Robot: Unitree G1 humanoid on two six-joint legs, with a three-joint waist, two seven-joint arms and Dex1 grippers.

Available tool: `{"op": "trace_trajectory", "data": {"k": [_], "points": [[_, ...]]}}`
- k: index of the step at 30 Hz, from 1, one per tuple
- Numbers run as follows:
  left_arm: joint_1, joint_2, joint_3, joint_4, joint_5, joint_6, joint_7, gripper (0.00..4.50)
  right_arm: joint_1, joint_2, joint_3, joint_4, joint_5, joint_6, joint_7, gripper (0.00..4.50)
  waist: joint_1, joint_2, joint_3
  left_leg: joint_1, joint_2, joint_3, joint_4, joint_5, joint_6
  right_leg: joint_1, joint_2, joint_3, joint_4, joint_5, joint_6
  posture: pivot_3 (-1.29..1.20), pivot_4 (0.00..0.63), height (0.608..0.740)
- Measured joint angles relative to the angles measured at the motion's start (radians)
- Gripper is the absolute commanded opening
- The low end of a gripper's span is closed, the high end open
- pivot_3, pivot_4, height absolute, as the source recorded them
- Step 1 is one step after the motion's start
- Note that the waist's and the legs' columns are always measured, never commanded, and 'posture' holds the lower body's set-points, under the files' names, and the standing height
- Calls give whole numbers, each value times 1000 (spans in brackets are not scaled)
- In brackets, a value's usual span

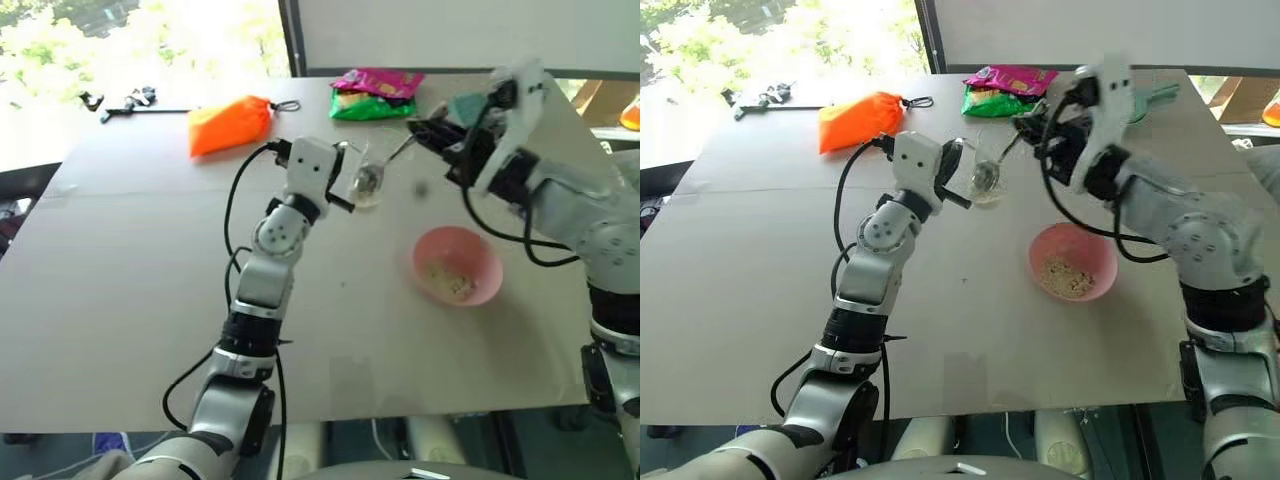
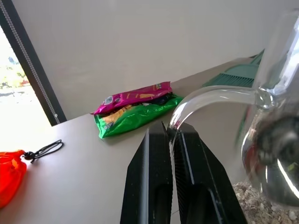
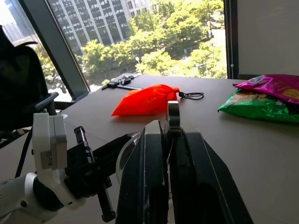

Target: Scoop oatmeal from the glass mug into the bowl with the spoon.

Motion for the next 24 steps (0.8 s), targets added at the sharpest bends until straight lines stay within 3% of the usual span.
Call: {"op": "trace_trajectory", "data": {"k": [1, 7, 13, 15, 18, 21, 24], "points": [[5, -1, 5, -2, -1, 5, 2, 0, -13, 20, 22, 20, -31, 2, 19, 967, 0, 0, 0, 0, 0, 0, 0, 0, 0, 0, 0, 0, 0, 0, 0, 0, 150, 740], [45, -20, 31, -11, -34, 35, 12, 0, -57, 53, 17, 30, -106, 16, 103, 3789, 7, 0, 0, -2, -2, -1, 1, 0, 0, 0, -3, -1, -1, 0, 0, 0, 150, 740], [132, -18, 170, -42, -128, 50, 55, 0, 54, -41, -202, -129, -66, -13, 172, 3789, 7, 0, 0, -2, -2, -3, 0, 0, 0, 0, -2, -2, -2, 0, 0, 0, 150, 740], [169, 0, 210, -50, -149, 44, 56, 0, 166, -125, -236, -183, -132, -54, 226, 3789, 8, 0, 0, -2, -3, -2, 0, 0, 0, 0, -3, -2, -2, 0, 0, 0, 150, 740], [225, 20, 262, -63, -166, 17, 66, 0, 447, -270, -218, -183, -422, -235, 335, 3789, 14, -2, 0, -2, -3, -1, 1, 0, 0, 1, -3, -1, -2, 0, 0, 0, 150, 740], [287, 25, 286, -93, -187, -19, 65, 0, 623, -212, -259, -98, -556, -375, 363, 3789, 12, -2, 0, 0, -3, -1, 1, 0, 0, 1, -3, 0, 0, 0, 0, 0, 150, 740], [313, 21, 288, -99, -203, -39, 60, 0, 673, -169, -287, -56, -595, -434, 363, 3789, 9, -2, 0, 2, -2, 0, 1, 0, 0, 2, -2, 1, 1, 0, 0, 0, 150, 740]]}}
